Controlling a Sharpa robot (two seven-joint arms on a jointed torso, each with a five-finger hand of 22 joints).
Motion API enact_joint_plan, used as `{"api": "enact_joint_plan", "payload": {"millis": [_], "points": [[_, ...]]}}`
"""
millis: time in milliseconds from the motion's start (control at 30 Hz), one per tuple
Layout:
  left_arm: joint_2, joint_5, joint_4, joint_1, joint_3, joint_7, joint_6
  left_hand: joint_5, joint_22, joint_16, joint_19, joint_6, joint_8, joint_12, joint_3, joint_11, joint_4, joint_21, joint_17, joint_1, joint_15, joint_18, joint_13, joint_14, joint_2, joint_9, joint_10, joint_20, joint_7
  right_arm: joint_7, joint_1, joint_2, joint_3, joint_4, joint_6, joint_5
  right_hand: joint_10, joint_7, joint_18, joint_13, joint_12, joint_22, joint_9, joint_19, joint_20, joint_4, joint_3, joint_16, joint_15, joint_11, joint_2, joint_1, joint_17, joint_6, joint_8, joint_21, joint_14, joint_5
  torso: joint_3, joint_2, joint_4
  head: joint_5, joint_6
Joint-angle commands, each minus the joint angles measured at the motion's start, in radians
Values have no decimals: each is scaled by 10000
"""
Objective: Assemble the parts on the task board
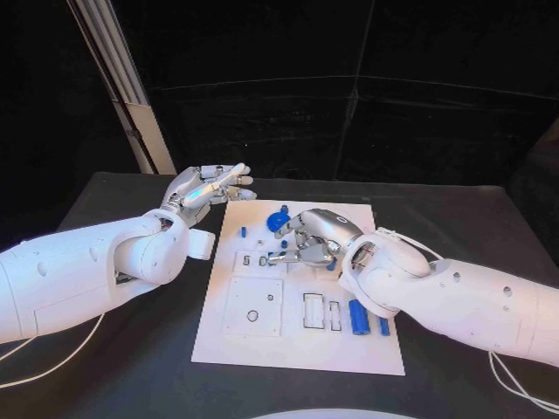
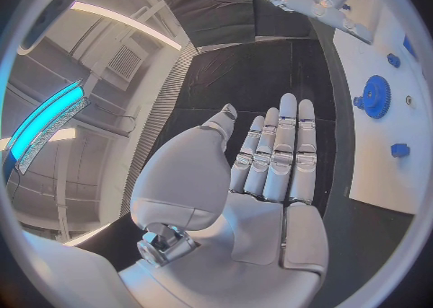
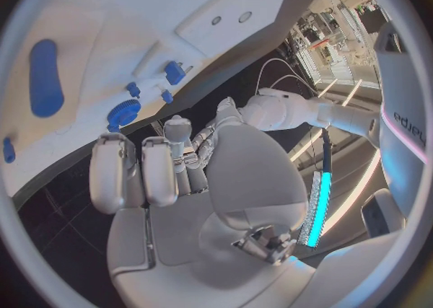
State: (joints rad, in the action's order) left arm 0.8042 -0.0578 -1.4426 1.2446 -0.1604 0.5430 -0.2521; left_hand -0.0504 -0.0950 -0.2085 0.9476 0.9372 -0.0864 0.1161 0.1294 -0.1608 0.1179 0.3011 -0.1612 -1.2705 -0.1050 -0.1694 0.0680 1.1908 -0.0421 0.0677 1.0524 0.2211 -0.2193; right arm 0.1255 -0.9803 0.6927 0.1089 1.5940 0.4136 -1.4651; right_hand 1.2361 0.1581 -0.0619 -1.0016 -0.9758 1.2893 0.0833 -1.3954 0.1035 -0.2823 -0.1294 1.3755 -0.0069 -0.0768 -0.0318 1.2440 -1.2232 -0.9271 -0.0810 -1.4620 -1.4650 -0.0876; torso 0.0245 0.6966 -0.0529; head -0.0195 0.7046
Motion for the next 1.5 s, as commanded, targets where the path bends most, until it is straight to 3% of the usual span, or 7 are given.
{"api": "enact_joint_plan", "payload": {"millis": [33, 167, 300, 433, 600, 733, 1500], "points": [[-10, 1196, 111, 12, 7, -661, 681, -48, -131, -458, 593, 192, 21, 26, -9, 121, -75, 334, -322, 86, 223, -163, 32, 762, 4, 0, 334, -231, 86, -1243, -138, 476, 132, 355, -319, 3046, -172, -25, -62, 238, 221, -298, 56, 208, 12, 99, -24, -268, 1, 72, 163, 335, 349, -151, -95, 184, -309, -156, 2, -31, 63, -36, 21], [-12, 1828, 188, 12, 7, -966, 685, -39, -661, -2297, 2273, 927, -295, 711, 26, 728, -81, 1487, -1399, 81, 922, -146, 383, 2873, 12, 114, 1881, -945, 558, -1662, -383, 1188, 303, 580, -862, 5245, -1068, -63, -345, 1635, 1729, -1690, 105, 1113, -29, 213, -109, -1417, -37, 110, 425, 755, 1835, -246, -167, 911, 153, -153, -18, -84, 99, -12, 70], [14, 2238, 206, 40, 9, -1927, 1087, -47, -1616, -10138, 3726, 1473, -486, 1826, -114, 1318, 35, 3221, -9374, 249, 1502, -68, 1243, 3439, 194, 227, 3226, -1525, 1029, -2268, -728, 1850, 400, 454, -1287, 7623, -1961, -9, -1191, 3166, 3701, -6741, 171, 4310, 43, 442, -162, -5894, 35, 32, 756, 1361, 6393, -460, -279, 4337, 1930, -345, -20, -141, 139, 19, 55], [44, 2500, 291, 205, 13, -3885, 2191, -42, -5574, -12392, 4436, 1221, -650, 3384, -1028, 1366, 636, 6757, -12154, 949, 1468, 400, 2650, 3428, 416, 366, 2924, -1676, 1045, -3216, -1047, 2319, 437, 223, -1933, 9291, -2193, 184, -1192, 5223, 5992, -8250, 120, 4995, 400, 716, -136, -8611, 493, -289, 1002, 1975, 7674, -331, -101, 6683, 3099, -531, -58, -205, 201, 50, 85], [-56, 3632, 415, 435, 14, -5911, 2966, 4, -7443, -13073, 4316, 1126, -1210, 5132, -1465, 1335, 963, 8265, -13176, 879, 1424, 521, 4106, 3566, 196, 660, 2238, -1724, 1127, -3778, -1246, 2606, 450, 4, -2074, 9983, -1198, 284, -1222, 7477, 7692, -9765, 109, 4058, 627, 1086, -357, -10782, 579, -482, 1184, 2285, 8868, -462, 73, 8727, 2412, -495, -101, -267, 192, 97, 140], [-342, 5137, 692, 844, -112, -7605, 3711, -42, -9240, -13612, 4505, 692, -2812, 9207, -2045, 1621, 1601, 9621, -14074, 806, 1615, 717, 7829, 3795, -172, 1662, 1996, -1824, 1291, -3984, -1327, 2788, 454, -50, -1974, 10219, -944, 329, -1245, 8121, 8028, -10180, 105, 3661, 606, 1254, -462, -11377, 662, -476, 1322, 2342, 9122, -522, 123, 9273, 2069, -541, -120, -300, 143, 77, 185], [-1754, 9202, 1155, 1327, -532, -10003, 3905, 21, -10614, -13623, 4672, -172, -5706, 10864, -3615, 1809, 1702, 10572, -14096, 1108, 1856, 913, 9477, 3800, -403, 3725, 2360, -1922, 1688, -4061, -1374, 2655, 451, 277, -2519, 9752, -845, 401, -1214, 9024, 8355, -10823, 84, 3227, 658, 1665, -910, -12336, 720, -505, 1386, 2354, 9436, -568, 137, 10180, 1798, -1534, -101, -304, 142, 91, 268]]}}
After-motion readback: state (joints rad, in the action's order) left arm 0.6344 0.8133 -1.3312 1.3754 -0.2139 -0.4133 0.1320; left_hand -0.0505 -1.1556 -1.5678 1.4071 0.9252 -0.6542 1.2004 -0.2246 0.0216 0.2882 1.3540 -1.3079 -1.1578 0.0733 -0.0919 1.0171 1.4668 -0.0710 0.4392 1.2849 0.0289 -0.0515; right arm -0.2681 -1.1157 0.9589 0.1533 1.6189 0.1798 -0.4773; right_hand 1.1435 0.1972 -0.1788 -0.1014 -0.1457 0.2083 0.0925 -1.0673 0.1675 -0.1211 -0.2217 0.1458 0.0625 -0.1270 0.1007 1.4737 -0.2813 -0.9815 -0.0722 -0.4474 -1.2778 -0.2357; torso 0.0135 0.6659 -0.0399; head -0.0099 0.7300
